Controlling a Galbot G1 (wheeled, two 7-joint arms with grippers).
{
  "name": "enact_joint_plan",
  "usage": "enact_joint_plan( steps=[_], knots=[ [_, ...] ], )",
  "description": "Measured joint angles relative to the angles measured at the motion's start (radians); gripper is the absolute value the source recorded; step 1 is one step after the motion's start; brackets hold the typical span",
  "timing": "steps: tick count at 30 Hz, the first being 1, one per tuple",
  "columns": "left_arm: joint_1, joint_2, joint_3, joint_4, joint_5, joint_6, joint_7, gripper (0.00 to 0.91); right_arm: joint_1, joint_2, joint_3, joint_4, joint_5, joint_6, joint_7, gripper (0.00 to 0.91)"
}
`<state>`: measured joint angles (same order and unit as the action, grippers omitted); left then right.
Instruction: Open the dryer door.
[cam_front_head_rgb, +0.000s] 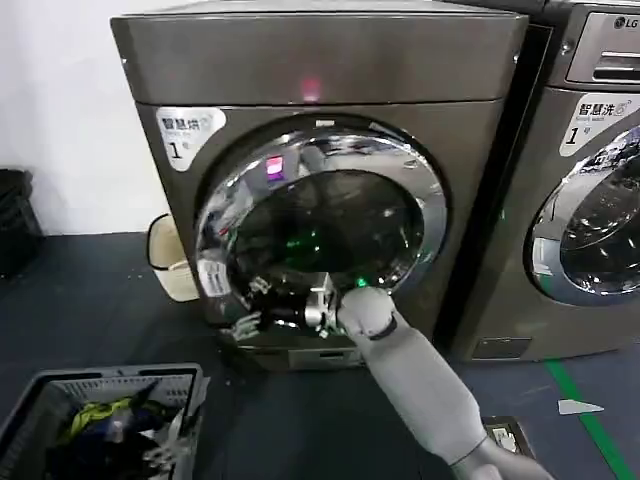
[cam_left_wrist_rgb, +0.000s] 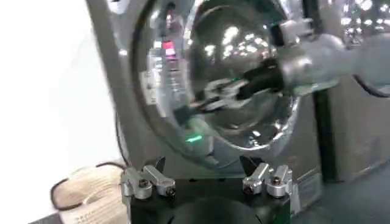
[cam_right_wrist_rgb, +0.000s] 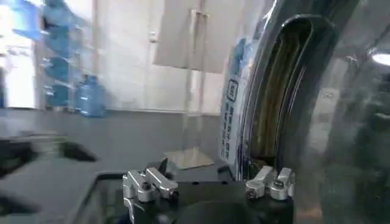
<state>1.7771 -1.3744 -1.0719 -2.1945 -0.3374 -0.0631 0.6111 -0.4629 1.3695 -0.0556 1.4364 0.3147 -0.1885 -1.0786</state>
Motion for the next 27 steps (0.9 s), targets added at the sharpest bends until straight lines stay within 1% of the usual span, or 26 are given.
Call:
enact_joint_plan(
  steps=[7,10,12,17,27],
  knots=[
    [-0.048,0.058,-0.104,0.053,-0.103,0.045,-0.045,0.907,-0.03,-0.037,0.019,0.061,0.008,-0.001,-0.16,0.907],
    [-0.071,0.095,-0.128,0.063,-0.152,0.089,-0.066,0.907,-0.045,-0.056,0.028,0.089,0.022,0.0,-0.227,0.907],
    [-0.082,0.117,-0.131,0.068,-0.186,0.126,-0.069,0.907,-0.051,-0.067,0.034,0.099,0.03,0.013,-0.256,0.907],
    [-0.125,0.185,-0.115,0.092,-0.261,0.162,-0.067,0.907,-0.071,-0.098,0.055,0.125,0.054,0.018,-0.311,0.907],
    [-0.205,0.331,-0.009,0.151,-0.352,0.16,-0.068,0.907,-0.132,-0.154,0.109,0.172,0.087,0.035,-0.382,0.907]
  ],
)
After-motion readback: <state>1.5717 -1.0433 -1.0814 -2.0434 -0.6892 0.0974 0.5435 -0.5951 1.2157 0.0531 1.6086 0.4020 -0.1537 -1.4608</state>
